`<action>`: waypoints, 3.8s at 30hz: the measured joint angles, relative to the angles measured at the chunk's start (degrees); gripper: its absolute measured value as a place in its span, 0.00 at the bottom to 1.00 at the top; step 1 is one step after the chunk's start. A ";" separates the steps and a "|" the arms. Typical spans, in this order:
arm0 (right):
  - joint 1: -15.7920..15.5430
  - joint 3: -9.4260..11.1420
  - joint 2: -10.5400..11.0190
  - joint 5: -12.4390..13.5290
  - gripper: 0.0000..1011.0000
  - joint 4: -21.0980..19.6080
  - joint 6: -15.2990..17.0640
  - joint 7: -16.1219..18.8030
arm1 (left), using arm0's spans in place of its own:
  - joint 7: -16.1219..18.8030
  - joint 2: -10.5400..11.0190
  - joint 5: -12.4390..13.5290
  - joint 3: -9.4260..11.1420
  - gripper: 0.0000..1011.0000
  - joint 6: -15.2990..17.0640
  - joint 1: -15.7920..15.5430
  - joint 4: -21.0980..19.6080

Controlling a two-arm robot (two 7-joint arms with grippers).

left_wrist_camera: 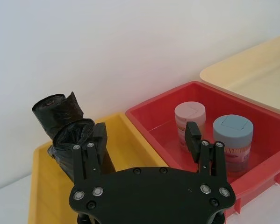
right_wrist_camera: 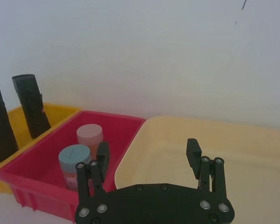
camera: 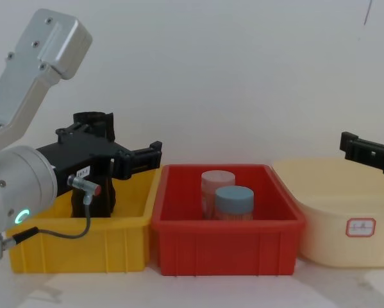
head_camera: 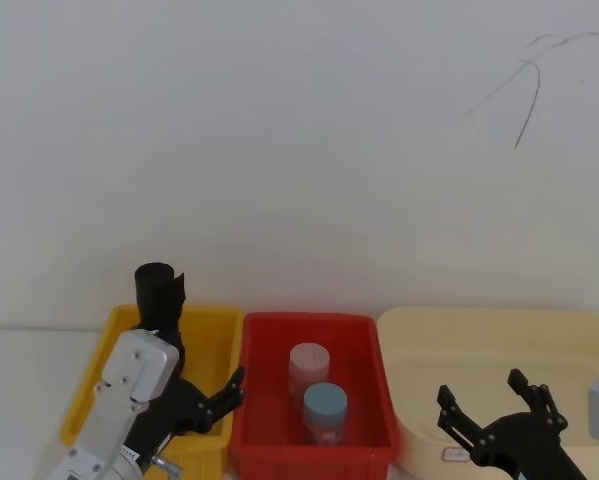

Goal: Pick up the garbage bag with the one hand and transfer it to the other hand.

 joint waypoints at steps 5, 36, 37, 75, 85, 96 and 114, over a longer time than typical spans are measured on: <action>0.00 0.00 0.00 0.00 0.99 0.00 0.00 0.00 | 0.00 0.00 0.00 0.00 0.99 0.00 0.00 0.00; 0.00 0.00 0.00 0.00 0.99 0.00 0.00 0.00 | -2.67 1.60 -0.80 -0.73 0.99 -1.81 1.98 -1.31; 0.00 0.00 0.00 0.00 0.99 0.00 0.00 0.00 | -2.77 1.72 -0.85 -0.85 0.99 -1.92 2.20 -1.48; 0.00 0.00 0.00 -0.01 0.99 0.00 0.00 0.00 | -2.81 2.32 -5.03 -8.17 0.99 -2.80 7.04 -1.67; 0.00 0.00 0.00 -0.01 0.99 0.00 0.00 0.00 | -5.25 -0.09 -7.16 -8.61 0.99 -4.26 4.26 3.33; 0.00 0.00 0.00 0.00 0.99 0.00 0.00 0.00 | -8.45 -2.91 -9.00 -8.95 0.99 -7.30 0.09 9.98; 0.00 0.00 0.00 0.00 0.99 0.00 0.00 0.00 | -12.86 -5.65 -10.50 -9.17 0.80 -9.15 -5.27 18.45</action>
